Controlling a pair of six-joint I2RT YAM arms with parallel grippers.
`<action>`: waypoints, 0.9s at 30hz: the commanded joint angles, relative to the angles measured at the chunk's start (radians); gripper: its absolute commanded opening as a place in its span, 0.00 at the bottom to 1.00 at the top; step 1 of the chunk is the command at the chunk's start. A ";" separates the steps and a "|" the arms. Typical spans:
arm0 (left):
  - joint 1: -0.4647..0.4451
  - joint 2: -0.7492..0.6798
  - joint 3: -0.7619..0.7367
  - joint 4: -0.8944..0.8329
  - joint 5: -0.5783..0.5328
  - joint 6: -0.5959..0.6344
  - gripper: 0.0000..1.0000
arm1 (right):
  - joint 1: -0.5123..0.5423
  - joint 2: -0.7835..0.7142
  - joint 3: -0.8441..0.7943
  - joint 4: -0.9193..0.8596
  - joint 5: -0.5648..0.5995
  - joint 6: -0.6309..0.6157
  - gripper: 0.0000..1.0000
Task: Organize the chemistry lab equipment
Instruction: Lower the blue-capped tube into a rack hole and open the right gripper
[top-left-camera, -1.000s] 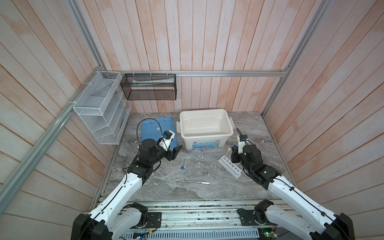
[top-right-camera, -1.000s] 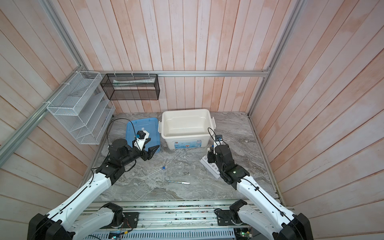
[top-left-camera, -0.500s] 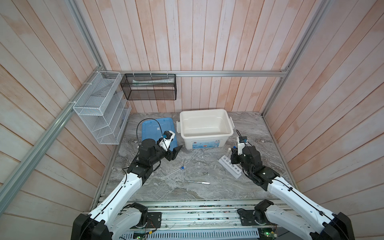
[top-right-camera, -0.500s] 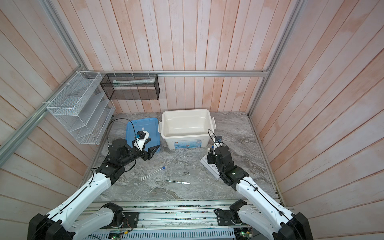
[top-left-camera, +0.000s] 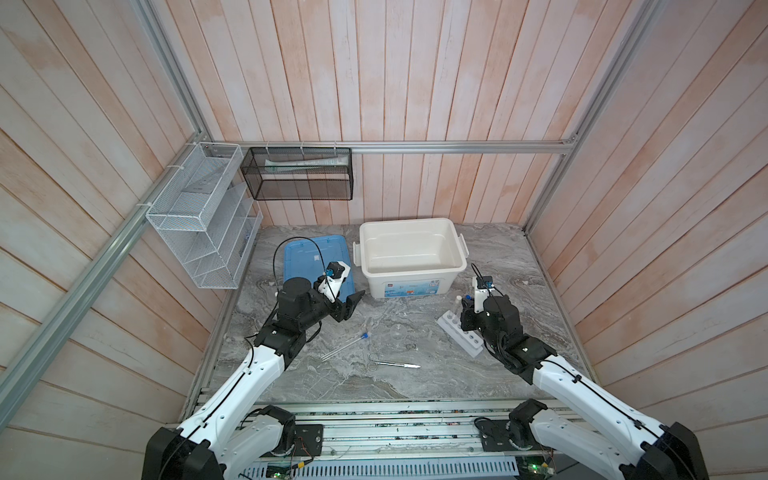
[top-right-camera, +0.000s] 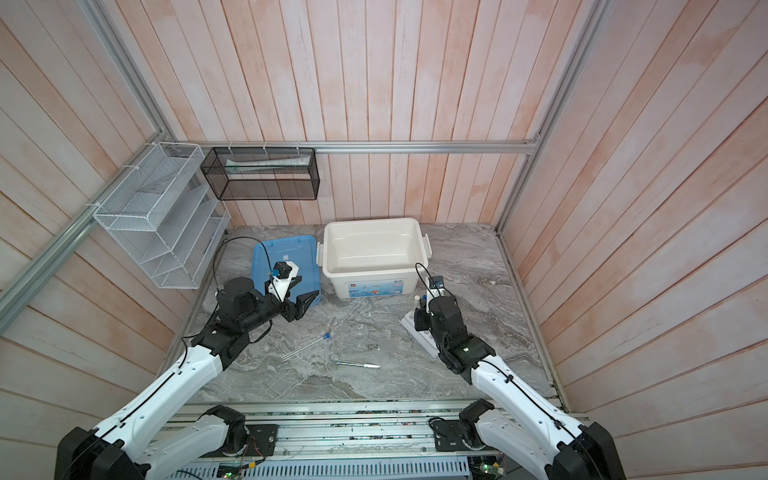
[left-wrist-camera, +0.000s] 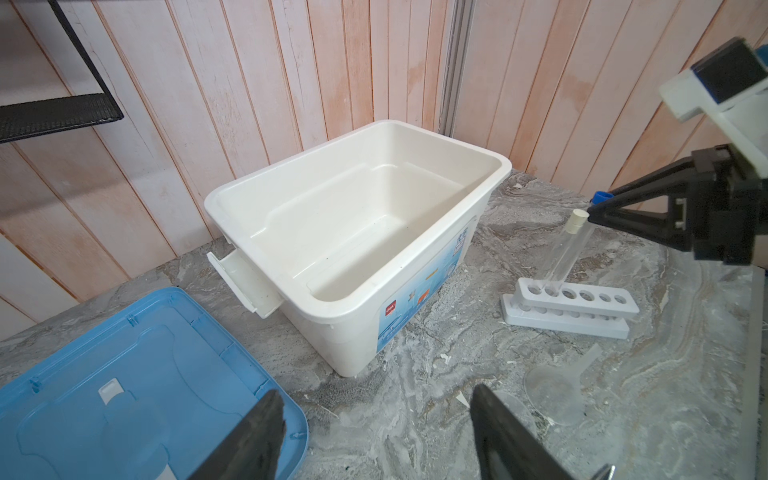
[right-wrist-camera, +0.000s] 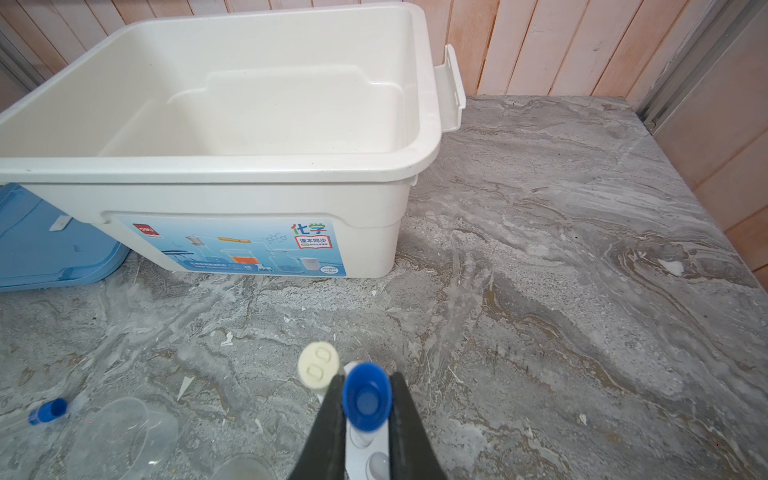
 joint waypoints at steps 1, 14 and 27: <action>0.005 -0.014 0.007 -0.003 0.008 0.012 0.72 | -0.002 0.006 -0.017 0.030 -0.011 0.008 0.10; 0.006 -0.014 0.005 -0.005 0.008 0.013 0.72 | -0.002 0.032 -0.029 0.055 -0.023 0.008 0.10; 0.006 -0.011 0.002 -0.017 0.008 0.011 0.72 | 0.003 0.056 -0.027 0.055 -0.024 0.001 0.19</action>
